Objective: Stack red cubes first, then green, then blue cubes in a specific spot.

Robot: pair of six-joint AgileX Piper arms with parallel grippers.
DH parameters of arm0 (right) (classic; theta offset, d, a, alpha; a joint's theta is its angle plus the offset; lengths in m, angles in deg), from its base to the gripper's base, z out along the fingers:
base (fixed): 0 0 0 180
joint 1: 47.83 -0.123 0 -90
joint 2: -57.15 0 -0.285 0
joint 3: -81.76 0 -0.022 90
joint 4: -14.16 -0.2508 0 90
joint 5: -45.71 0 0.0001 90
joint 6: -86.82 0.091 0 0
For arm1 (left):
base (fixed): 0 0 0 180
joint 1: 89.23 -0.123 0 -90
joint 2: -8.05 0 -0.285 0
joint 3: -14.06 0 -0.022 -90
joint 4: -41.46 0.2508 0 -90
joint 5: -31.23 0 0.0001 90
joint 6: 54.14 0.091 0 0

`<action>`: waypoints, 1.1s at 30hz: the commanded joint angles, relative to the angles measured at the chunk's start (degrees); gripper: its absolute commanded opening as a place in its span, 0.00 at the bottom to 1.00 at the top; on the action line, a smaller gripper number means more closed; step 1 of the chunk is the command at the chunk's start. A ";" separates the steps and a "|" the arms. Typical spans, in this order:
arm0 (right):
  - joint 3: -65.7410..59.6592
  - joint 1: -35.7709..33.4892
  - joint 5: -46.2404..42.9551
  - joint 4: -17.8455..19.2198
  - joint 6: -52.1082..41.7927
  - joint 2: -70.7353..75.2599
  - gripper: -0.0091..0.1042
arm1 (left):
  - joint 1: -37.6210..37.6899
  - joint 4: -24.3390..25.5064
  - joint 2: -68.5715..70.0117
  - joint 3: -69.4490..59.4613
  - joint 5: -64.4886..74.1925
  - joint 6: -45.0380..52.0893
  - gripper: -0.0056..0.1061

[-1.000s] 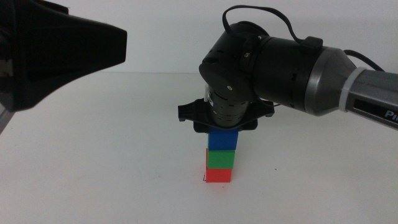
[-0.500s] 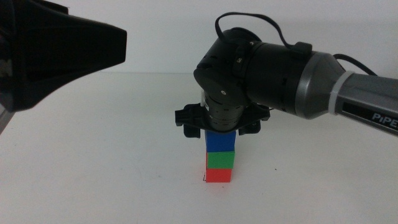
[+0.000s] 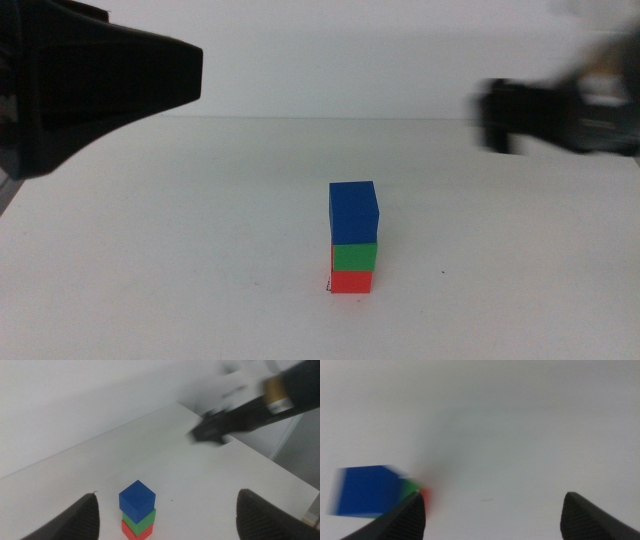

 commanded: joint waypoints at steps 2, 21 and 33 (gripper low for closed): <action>-11.02 8.79 -6.56 -3.72 -10.34 13.41 0.90 | -0.16 -0.05 0.12 0.05 -0.55 -0.26 0.89; -28.99 30.87 -24.03 -30.17 -40.71 33.36 0.90 | -0.16 -0.05 0.12 0.05 -0.55 -0.26 0.89; -30.73 30.87 -23.55 -34.87 -40.71 39.25 0.90 | -15.41 7.89 17.05 -32.58 -29.92 -0.26 0.89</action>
